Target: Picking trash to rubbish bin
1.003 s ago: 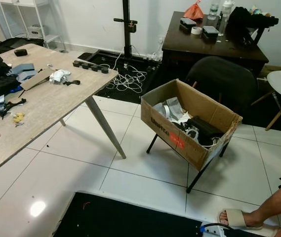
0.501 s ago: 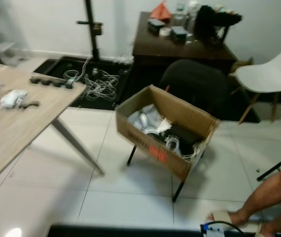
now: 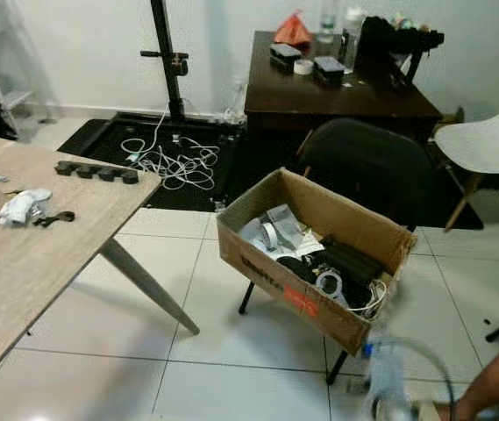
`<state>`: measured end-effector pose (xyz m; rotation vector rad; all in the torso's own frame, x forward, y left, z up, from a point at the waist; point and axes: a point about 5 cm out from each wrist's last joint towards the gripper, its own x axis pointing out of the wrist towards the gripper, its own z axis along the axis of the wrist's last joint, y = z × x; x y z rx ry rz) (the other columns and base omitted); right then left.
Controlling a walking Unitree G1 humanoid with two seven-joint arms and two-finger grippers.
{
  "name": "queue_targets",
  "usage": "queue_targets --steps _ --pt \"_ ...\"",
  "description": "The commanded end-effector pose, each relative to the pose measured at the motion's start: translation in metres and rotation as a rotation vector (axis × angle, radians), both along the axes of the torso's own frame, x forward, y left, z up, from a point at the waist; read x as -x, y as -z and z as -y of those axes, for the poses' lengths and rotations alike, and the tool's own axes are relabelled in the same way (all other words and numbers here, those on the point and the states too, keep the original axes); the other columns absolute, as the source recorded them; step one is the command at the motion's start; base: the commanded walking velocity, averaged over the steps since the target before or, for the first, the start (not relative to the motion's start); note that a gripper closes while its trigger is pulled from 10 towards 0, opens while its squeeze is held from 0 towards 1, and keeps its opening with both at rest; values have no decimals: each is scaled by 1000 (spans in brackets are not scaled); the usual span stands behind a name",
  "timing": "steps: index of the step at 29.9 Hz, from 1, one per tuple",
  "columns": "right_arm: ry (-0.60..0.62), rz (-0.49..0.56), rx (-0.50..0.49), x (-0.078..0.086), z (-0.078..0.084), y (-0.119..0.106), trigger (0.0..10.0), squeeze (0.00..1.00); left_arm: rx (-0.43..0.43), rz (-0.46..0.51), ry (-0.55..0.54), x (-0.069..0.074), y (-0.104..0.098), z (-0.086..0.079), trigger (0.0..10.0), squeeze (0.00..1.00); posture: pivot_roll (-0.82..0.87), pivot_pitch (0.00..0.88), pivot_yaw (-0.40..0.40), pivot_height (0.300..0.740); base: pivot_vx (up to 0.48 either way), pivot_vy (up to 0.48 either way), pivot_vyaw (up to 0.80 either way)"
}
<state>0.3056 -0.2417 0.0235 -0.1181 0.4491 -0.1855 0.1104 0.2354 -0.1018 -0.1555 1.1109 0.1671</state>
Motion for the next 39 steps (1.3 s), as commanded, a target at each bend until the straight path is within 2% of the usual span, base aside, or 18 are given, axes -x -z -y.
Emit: queue_targets --steps 1,2,3,5,7,8,12,19,27,34,35,36,39 --pt "-7 30 52 -3 3 -6 10000 0 5 -19 9 4 2 4 10000 0 -79 192 22 740 289 0 0" --pt "-7 30 52 -3 3 -6 10000 0 5 -19 9 4 2 4 10000 0 -79 192 22 740 289 0 0" --pt "-9 143 108 -21 9 -34 10000 0 9 -19 14 3 3 8 10000 0 -80 193 20 740 289 0 0" --pt "-2 227 139 -34 14 -57 10000 0 10 -19 17 3 3 9 10000 0 -80 194 19 740 285 0 0" --pt "-3 268 181 -41 18 -72 10000 0 11 -20 19 4 3 10 10000 0 -84 194 16 740 287 0 0" --pt "-3 268 181 -41 18 -72 10000 0 11 -20 19 4 3 10 10000 0 -84 194 16 740 285 0 0" --pt "16 326 221 -48 25 -91 10000 0 12 -27 22 6 4 10 10000 0 -85 195 11 740 289 0 -800" --pt "18 331 223 -48 24 -91 10000 0 19 -23 -10 10 4 7 10000 0 -85 196 11 740 163 0 -288" --pt "-22 336 183 -48 17 -87 10000 0 21 -11 -5 5 3 9 10000 0 -83 199 17 740 0 0 0" --pt "-96 350 127 -51 4 -85 10000 0 33 -12 10 3 6 24 10000 0 -80 200 22 740 0 0 0" --pt "-101 353 125 -51 4 -85 10000 302 35 -13 12 4 7 26 10000 0 -80 200 22 740 0 0 0" --pt "-99 353 128 -50 4 -85 10000 1000 37 -13 13 4 7 29 10000 0 -79 201 23 740 0 0 0" --pt "-94 353 135 -50 6 -85 10000 1000 39 -14 14 4 7 30 10000 0 -79 201 23 740 0 0 0"
